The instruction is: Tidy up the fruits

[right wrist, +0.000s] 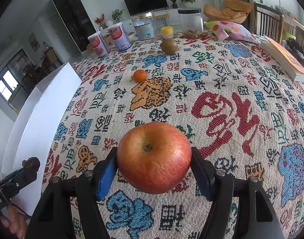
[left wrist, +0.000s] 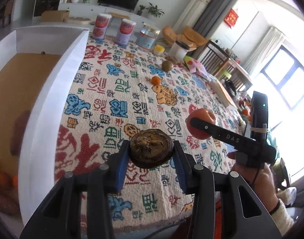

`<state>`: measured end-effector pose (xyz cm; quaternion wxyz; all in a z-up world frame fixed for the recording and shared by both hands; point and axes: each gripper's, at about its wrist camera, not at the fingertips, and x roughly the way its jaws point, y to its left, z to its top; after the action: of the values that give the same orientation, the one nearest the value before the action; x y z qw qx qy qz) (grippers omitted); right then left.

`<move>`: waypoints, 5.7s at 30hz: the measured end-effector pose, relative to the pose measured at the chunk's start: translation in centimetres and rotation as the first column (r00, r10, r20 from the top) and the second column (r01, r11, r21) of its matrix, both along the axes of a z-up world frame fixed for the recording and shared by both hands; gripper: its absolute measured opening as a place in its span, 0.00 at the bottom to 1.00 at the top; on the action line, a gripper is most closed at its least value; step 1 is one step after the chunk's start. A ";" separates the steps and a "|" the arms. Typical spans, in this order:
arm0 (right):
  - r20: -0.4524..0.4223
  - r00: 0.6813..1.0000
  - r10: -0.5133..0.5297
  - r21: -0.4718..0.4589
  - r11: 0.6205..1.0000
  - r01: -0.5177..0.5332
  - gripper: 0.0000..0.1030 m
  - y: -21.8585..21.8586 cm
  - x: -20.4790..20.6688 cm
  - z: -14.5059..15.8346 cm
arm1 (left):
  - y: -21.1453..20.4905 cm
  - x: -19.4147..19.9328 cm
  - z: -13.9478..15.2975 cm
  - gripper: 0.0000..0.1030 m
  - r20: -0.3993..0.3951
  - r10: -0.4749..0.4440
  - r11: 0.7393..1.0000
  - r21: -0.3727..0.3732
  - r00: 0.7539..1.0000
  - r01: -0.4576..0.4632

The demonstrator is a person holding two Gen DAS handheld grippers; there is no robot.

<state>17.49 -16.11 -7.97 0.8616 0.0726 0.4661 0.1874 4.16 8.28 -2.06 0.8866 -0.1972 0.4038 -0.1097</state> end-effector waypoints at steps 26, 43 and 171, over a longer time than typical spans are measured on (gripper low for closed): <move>-0.017 0.847 0.531 0.126 0.842 -0.525 0.84 38.5 -1.1 3.9 | 24.4 -0.5 -4.1 0.72 -0.182 0.604 0.796 0.079 0.776 -0.601; 0.186 0.972 -0.143 -0.371 0.906 0.204 1.00 3.3 4.2 -4.1 | -3.8 4.6 -2.9 0.90 -0.007 0.057 0.985 0.165 0.998 -0.056; 0.066 0.972 -0.227 -0.280 0.931 0.237 1.00 -5.2 4.2 -6.3 | -5.3 19.2 -12.2 0.96 -0.065 0.174 0.886 0.445 0.983 -0.127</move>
<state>21.66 -21.26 -14.23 0.8866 -0.0011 0.4621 0.0164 23.35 2.99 -14.25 0.8919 -0.0284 0.4467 0.0636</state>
